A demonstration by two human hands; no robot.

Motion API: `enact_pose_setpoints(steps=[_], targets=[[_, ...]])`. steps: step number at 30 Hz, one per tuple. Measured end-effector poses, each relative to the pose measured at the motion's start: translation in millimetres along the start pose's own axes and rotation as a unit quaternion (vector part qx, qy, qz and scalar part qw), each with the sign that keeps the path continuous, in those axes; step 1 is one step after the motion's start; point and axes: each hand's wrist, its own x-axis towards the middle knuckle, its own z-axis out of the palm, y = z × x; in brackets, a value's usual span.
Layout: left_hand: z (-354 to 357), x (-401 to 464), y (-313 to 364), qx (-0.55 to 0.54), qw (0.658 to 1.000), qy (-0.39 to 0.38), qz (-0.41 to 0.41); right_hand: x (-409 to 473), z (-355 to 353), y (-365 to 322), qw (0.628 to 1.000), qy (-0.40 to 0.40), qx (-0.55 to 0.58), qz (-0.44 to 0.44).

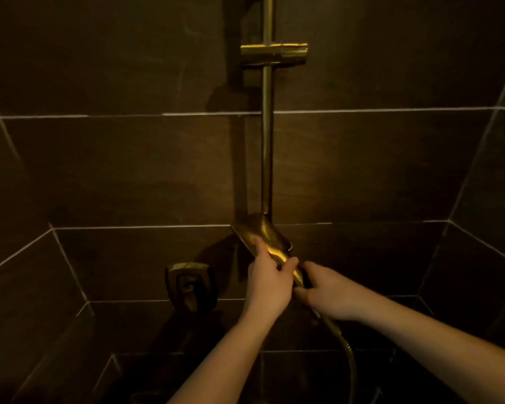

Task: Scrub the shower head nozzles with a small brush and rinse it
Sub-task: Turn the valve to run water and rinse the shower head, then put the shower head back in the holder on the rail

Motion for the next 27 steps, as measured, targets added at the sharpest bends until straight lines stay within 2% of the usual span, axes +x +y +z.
enact_pose_setpoints(steps=[4, 8, 9, 13, 16, 20, 23, 27], targets=[[9.4, -7.2, 18.2, -0.017, 1.0, -0.007, 0.0, -13.1, -30.1, 2.6, 0.999, 0.0, -0.037, 0.005], [-0.8, -10.5, 38.9, -0.027, 0.998, -0.064, 0.006, -21.9, -46.5, 12.0, 0.998, 0.024, -0.054, 0.001], [-9.1, -10.4, 45.2, -0.016, 0.998, -0.06, 0.029, -24.3, -51.1, 14.4, 0.998, 0.03, -0.048, -0.001], [-64.3, 6.0, 74.7, 0.08, 0.988, 0.037, 0.125, -36.5, -79.1, 15.7, 0.999, 0.049, 0.002, -0.006], [-104.4, 36.3, 99.9, 0.212, 0.955, 0.1, 0.184, -41.6, -109.7, 4.7, 0.997, 0.051, 0.047, 0.024], [-141.6, 70.2, 138.6, 0.348, 0.891, 0.154, 0.246, -43.9, -157.4, -22.2, 0.994, 0.1, 0.007, 0.043], [-161.4, 90.4, 165.0, 0.407, 0.852, 0.175, 0.28, -44.9, -195.6, -48.5, 0.989, 0.141, -0.022, 0.039], [-174.3, 118.6, 189.5, 0.422, 0.83, 0.193, 0.31, -36.4, -238.3, -82.2, 0.978, 0.202, -0.048, 0.022]])
